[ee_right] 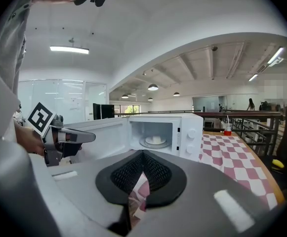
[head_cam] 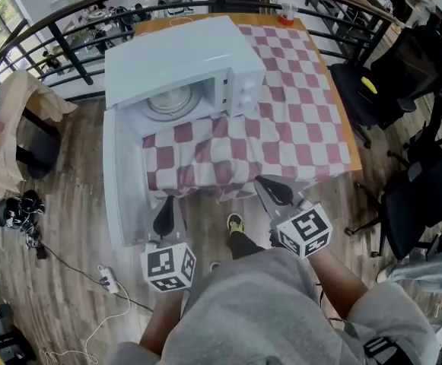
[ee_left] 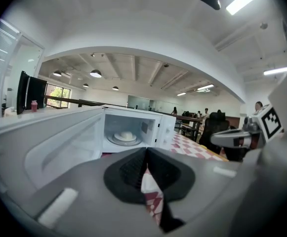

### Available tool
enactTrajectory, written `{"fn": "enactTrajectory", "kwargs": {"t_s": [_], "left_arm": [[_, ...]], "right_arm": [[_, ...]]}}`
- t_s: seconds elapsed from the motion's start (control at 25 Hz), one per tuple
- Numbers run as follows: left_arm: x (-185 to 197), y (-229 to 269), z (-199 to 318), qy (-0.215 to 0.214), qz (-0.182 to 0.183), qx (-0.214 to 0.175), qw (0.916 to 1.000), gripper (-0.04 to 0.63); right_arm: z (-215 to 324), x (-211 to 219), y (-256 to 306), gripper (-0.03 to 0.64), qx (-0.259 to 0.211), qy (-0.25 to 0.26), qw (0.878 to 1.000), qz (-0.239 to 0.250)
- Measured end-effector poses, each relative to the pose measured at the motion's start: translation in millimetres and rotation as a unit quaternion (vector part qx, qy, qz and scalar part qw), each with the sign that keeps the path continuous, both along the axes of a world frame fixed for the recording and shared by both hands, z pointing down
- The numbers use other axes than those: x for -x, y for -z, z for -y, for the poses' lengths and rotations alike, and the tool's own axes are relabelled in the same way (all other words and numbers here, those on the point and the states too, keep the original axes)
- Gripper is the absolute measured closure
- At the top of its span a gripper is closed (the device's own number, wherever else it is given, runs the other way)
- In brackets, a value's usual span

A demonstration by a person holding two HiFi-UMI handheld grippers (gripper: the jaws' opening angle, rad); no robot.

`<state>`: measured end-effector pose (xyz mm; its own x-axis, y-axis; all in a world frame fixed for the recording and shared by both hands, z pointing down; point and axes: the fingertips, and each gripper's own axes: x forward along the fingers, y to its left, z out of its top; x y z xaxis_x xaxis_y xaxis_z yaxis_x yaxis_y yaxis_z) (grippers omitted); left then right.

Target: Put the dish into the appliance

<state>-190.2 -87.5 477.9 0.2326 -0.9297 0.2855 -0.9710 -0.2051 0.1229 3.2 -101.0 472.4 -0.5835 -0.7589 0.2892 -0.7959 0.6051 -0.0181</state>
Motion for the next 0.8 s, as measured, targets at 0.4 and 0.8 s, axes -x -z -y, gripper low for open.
{"fn": "enactTrajectory", "kwargs": {"t_s": [0.4,0.8], "left_arm": [[15.4,0.6,-87.5,-0.011,-0.019,0.007,0.9997,0.584],[-0.7,1.1,-125.6,-0.008,-0.023,0.021,0.9995,0.584]], "right_arm": [[-96.9,17.8,-0.7,0.62,0.014,-0.003,1.0,-0.023],[-138.3,-3.0,-8.0,0.62,0.035,-0.007,0.998,-0.042]]}}
